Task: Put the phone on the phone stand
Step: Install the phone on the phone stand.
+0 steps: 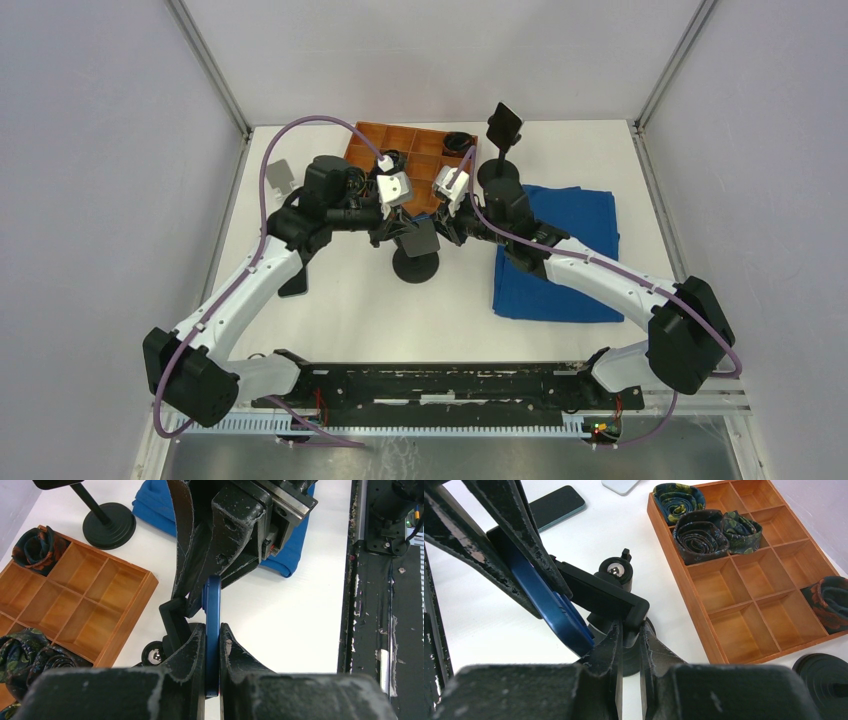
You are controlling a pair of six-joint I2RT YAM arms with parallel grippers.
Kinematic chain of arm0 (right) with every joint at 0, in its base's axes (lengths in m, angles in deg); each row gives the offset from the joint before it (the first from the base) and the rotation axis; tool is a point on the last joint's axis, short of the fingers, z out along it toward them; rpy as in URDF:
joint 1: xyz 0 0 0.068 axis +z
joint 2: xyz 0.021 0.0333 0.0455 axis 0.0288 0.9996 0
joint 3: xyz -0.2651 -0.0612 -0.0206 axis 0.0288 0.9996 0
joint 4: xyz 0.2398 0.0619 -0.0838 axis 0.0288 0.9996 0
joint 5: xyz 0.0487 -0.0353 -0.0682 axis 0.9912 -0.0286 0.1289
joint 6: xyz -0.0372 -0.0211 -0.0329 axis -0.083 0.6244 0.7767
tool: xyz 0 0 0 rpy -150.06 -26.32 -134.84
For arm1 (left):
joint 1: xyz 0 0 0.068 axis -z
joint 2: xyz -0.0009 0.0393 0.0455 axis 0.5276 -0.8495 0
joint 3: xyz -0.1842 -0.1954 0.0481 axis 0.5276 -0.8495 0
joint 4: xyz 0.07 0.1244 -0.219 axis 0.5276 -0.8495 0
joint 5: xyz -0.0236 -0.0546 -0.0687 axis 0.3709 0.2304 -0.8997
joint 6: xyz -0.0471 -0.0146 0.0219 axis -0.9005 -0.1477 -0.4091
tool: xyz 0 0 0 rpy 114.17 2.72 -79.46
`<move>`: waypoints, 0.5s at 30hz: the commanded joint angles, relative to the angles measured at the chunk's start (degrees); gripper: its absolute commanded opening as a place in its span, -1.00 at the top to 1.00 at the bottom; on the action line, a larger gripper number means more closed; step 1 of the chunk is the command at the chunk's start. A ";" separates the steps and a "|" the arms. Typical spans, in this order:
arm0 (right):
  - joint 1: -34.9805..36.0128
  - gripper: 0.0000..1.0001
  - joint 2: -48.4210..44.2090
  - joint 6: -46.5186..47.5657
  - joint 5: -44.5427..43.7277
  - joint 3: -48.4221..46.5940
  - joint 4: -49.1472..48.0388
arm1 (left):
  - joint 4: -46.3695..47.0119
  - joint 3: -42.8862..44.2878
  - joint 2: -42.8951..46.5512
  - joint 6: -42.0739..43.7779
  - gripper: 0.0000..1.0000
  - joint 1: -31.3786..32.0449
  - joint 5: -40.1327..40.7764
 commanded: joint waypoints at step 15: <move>1.19 1.00 -1.94 2.75 -2.32 1.21 3.61 | 7.24 3.26 -0.02 -0.74 0.95 -4.62 8.67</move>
